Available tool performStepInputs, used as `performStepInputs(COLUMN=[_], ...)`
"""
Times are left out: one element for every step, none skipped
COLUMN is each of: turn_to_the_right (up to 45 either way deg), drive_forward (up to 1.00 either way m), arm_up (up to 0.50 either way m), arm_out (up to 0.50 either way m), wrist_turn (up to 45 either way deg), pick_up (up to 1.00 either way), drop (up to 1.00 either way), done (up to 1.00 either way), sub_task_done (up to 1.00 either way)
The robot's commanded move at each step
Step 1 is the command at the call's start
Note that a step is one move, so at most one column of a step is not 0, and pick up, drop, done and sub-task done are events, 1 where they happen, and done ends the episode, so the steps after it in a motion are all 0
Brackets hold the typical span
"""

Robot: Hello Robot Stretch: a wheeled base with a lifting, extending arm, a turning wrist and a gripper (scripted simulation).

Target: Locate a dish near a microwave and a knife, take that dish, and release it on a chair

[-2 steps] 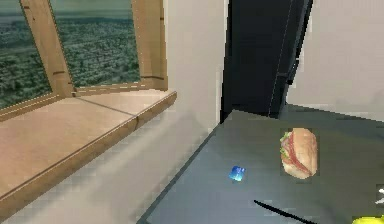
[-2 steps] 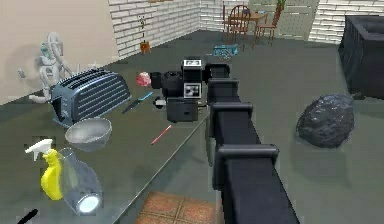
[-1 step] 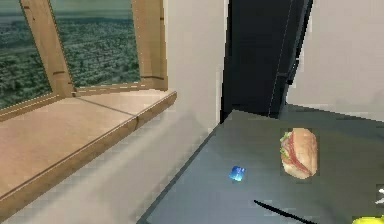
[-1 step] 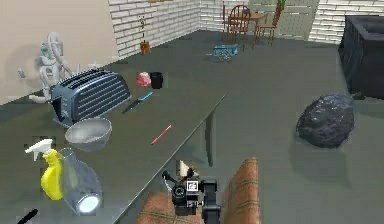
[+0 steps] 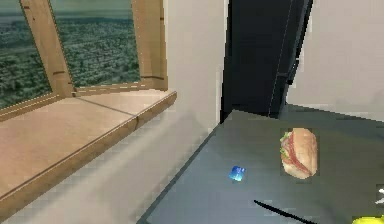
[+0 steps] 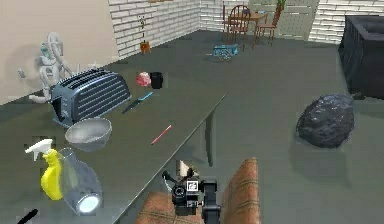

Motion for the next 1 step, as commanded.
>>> performStepInputs(turn_to_the_right=[0.0], drive_forward=[0.00], arm_up=[0.00], arm_out=[0.00], wrist_turn=[0.0], pick_up=[0.00], drop=[1.00], done=[0.00], sub_task_done=[0.00])
